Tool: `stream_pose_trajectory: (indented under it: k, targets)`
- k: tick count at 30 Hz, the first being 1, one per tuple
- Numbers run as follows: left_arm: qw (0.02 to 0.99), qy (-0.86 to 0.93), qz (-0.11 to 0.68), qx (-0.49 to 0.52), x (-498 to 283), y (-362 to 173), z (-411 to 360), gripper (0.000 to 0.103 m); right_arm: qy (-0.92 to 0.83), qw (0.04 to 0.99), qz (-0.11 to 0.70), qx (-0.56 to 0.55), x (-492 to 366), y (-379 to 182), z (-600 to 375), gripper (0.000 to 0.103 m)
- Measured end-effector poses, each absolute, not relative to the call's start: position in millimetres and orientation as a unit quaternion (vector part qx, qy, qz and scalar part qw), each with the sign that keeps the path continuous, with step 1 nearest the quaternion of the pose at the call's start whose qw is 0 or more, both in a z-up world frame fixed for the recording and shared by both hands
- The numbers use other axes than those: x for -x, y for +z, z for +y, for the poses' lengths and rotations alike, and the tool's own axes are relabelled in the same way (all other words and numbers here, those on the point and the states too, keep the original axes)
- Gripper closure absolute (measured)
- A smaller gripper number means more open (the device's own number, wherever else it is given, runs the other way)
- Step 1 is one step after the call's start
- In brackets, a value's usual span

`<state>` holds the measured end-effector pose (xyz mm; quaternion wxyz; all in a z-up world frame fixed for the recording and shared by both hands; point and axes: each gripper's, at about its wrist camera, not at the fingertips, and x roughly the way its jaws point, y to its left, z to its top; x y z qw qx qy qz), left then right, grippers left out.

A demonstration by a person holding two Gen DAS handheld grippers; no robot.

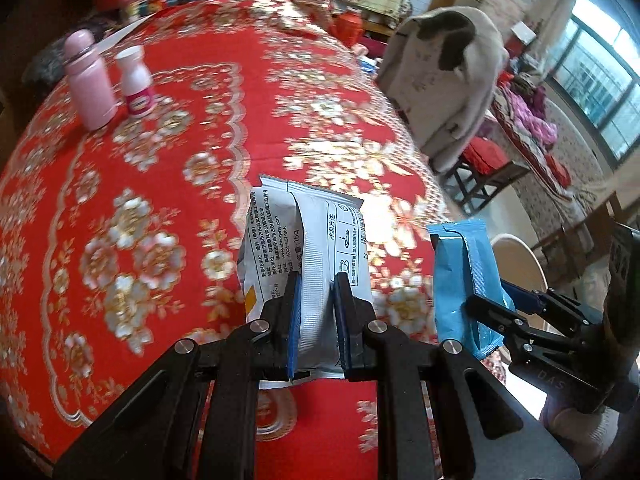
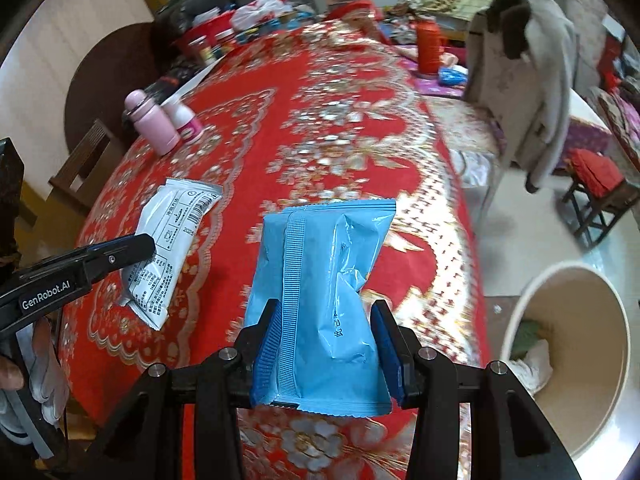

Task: Collect trash
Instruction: 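Carry the white wrapper and blue packet over the beige bin, then open both grippers to drop wrapper and packet into the bin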

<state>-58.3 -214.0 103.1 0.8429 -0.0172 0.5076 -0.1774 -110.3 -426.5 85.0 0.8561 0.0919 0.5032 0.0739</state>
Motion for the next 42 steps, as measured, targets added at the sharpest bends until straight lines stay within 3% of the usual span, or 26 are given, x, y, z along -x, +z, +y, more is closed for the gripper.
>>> stream_pose_trajectory:
  k: [29, 42]
  targets:
    - [0.766, -0.358, 0.53, -0.068, 102.3, 77.7, -448.0, 0.09, -0.141, 0.82, 0.513, -0.212, 219.4, 49.8, -631.9, 0.059]
    - [0.747, -0.367, 0.549, -0.077, 99.3, 49.5, -508.1, 0.09, -0.165, 0.804, 0.524, -0.225, 230.5, 31.5, -674.8, 0.059]
